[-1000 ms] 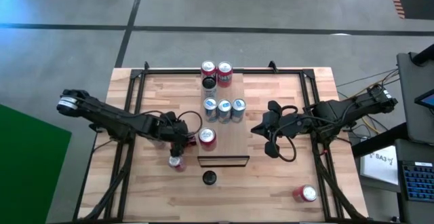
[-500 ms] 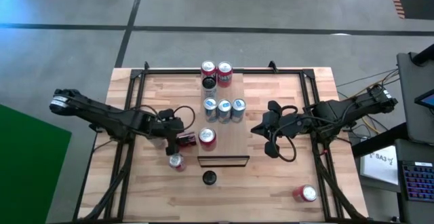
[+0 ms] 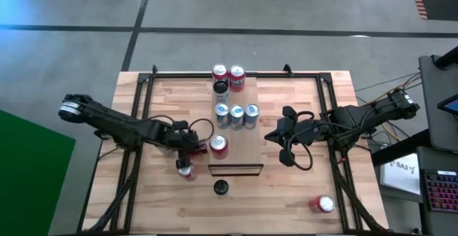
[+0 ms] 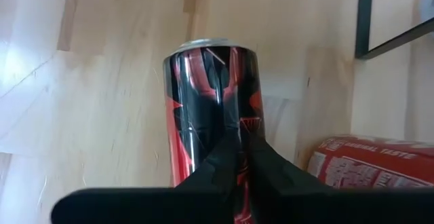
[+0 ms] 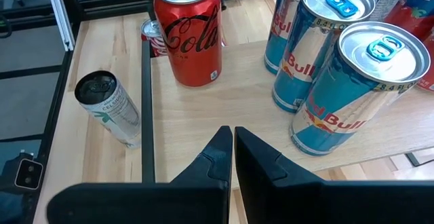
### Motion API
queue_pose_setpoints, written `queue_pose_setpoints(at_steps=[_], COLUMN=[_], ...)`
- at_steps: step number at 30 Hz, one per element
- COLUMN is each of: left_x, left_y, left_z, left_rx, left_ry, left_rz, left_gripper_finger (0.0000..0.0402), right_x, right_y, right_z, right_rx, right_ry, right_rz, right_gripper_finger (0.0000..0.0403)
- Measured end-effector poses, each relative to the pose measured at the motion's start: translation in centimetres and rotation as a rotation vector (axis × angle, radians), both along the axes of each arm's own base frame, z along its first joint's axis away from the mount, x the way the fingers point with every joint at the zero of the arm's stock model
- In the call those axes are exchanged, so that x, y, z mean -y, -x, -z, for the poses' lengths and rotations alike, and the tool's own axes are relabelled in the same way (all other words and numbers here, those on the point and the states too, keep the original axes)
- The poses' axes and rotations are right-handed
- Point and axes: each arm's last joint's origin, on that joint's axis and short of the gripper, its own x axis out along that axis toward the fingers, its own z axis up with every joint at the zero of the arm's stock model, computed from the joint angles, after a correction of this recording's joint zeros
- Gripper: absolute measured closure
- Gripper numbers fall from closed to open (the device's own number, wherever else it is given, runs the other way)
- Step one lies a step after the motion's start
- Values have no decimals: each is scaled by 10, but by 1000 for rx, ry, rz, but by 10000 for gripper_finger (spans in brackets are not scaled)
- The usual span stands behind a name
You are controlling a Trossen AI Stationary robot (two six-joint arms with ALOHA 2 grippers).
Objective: Place canned beverage on shelf
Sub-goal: Put the red black soda can on the shelf
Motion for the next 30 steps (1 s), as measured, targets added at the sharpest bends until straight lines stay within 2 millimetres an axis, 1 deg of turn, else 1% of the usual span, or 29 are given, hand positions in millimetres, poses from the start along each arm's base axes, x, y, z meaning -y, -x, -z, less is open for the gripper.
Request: queue_pose_setpoints(at_steps=[5,10,17,21,30], left_x=[0,-1,-5,-7,-7], left_y=[-2,-1,8,10,9], left_z=[7,9,2,-3,-3], left_rx=[-38,-52,-67,-41,-22], left_ry=[-11,-38,-107,-146,-129], left_rz=[-1,-34,-70,-91,-116], left_gripper_finger=[399,400,401,401,401], right_x=[0,0,0,0,0], right_y=[0,0,0,0,-1], right_z=[0,0,0,0,-2], right_rx=[1,3,3,4,24], right_ry=[0,1,-4,-5,-6], right_rz=[0,-1,2,2,-2], right_gripper_finger=[394,394,394,394,394])
